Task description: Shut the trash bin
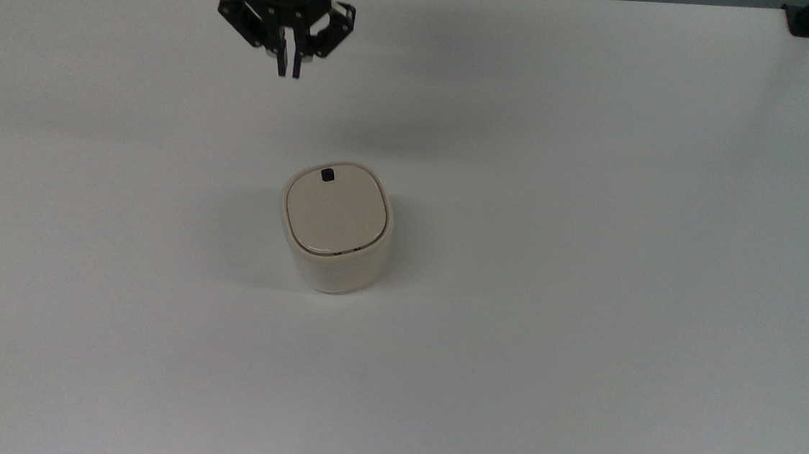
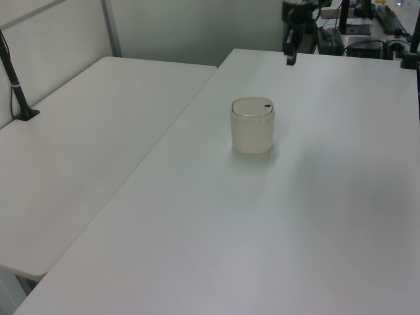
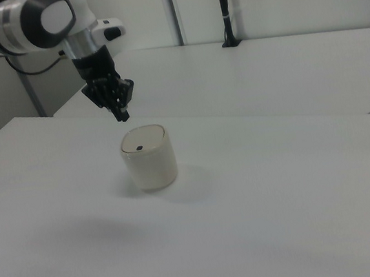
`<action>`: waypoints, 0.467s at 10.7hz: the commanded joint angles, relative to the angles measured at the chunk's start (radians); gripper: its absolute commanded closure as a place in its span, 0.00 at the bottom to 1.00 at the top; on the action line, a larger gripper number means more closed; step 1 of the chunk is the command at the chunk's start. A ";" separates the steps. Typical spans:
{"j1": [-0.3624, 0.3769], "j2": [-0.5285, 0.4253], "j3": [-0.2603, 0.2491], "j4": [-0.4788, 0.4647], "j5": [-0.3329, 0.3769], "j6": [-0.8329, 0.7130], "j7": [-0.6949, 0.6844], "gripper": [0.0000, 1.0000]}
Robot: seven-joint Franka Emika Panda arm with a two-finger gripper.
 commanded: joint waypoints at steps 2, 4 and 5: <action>-0.019 -0.180 -0.004 -0.121 0.007 -0.071 0.016 0.70; -0.021 -0.180 -0.006 -0.117 0.004 -0.102 0.013 0.00; -0.019 -0.177 -0.006 -0.117 0.004 -0.101 0.013 0.00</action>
